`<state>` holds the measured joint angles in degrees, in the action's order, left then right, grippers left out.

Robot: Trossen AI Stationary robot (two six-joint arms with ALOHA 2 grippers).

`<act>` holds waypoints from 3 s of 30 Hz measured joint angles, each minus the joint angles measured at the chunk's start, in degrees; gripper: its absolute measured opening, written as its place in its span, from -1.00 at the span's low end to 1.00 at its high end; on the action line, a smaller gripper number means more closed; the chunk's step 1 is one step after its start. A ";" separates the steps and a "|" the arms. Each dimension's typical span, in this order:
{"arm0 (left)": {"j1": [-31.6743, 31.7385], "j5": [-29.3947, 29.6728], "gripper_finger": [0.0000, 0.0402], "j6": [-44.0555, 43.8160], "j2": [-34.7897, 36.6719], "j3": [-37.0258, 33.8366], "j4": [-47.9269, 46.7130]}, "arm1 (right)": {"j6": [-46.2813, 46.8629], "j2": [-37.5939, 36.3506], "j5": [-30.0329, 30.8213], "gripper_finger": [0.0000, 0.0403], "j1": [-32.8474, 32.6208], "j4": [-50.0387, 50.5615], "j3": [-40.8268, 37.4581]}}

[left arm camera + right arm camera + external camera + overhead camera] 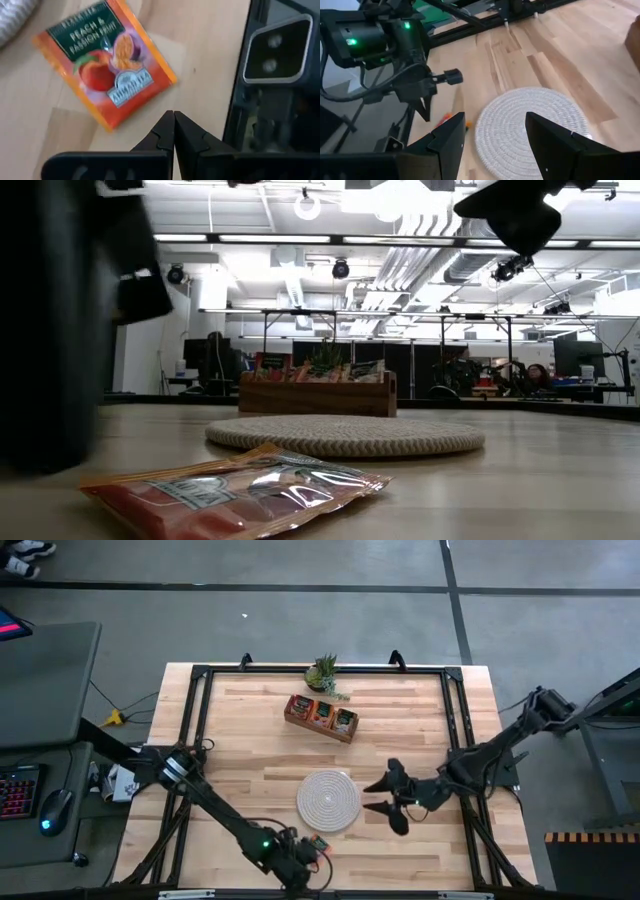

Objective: Pick & Place Tea
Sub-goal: Put the orange tea bag into the middle section of the wooden organizer

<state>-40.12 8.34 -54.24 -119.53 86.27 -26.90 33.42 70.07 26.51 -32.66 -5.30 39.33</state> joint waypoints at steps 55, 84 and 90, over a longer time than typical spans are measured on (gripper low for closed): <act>1.74 4.91 -1.00 0.57 -8.01 0.54 2.14 | 38.06 46.59 -17.87 0.01 0.45 -10.85 20.93; 1.88 5.33 -1.00 4.02 -8.19 0.45 3.86 | 46.13 49.60 -23.46 0.09 0.83 -11.82 21.56; 1.88 5.54 -1.00 5.02 -8.21 0.38 4.32 | 46.48 49.60 -23.09 0.09 -0.45 -10.92 21.56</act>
<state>-38.24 13.87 -49.22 -127.74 86.65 -22.58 79.90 119.68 3.42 -33.11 -16.22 60.88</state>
